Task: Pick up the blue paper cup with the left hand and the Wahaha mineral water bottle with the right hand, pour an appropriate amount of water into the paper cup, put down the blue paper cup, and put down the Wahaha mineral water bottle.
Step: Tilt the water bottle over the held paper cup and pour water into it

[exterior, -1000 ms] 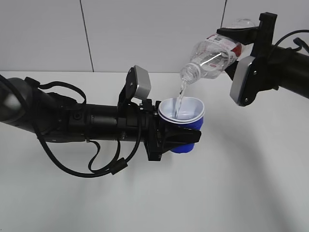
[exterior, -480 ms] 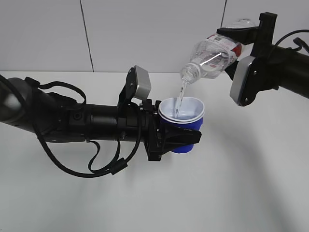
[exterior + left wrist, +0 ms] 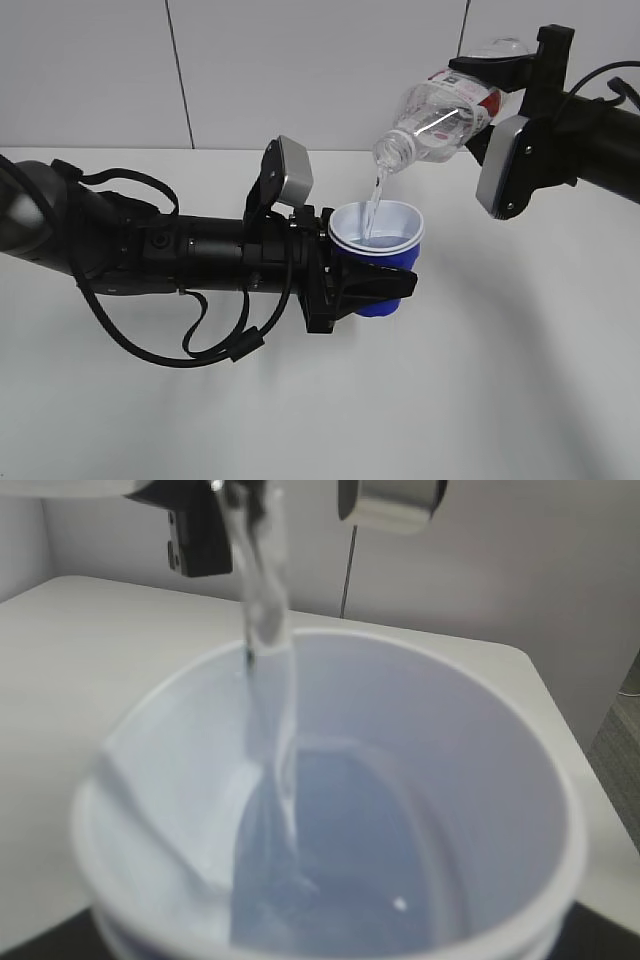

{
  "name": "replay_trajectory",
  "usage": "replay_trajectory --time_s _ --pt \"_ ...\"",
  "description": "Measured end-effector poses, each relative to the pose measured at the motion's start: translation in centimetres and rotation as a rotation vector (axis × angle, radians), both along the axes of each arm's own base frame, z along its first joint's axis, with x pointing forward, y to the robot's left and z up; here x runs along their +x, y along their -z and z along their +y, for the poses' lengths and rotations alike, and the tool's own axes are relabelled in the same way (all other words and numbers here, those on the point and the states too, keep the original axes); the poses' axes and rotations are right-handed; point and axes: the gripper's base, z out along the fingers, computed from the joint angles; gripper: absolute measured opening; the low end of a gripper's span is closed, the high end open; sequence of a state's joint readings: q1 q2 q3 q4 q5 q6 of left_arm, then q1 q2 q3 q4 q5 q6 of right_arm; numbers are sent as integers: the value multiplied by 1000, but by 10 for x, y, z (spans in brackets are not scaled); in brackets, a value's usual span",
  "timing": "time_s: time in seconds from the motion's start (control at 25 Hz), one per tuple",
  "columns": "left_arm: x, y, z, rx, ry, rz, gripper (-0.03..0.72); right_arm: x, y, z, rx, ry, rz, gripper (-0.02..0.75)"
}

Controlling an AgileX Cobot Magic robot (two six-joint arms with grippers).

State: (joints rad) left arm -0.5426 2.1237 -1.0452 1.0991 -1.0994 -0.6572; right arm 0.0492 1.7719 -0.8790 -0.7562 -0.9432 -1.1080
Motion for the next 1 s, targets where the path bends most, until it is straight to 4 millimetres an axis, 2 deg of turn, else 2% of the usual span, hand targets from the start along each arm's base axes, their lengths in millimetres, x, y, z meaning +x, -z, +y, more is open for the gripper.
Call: replay_trajectory --time_s 0.84,1.0 --pt "0 0 0 3 -2 0 416 0 0 0 1 -2 -3 443" --pt "0 0 0 3 -2 0 416 0 -1 0 76 -4 46 443"
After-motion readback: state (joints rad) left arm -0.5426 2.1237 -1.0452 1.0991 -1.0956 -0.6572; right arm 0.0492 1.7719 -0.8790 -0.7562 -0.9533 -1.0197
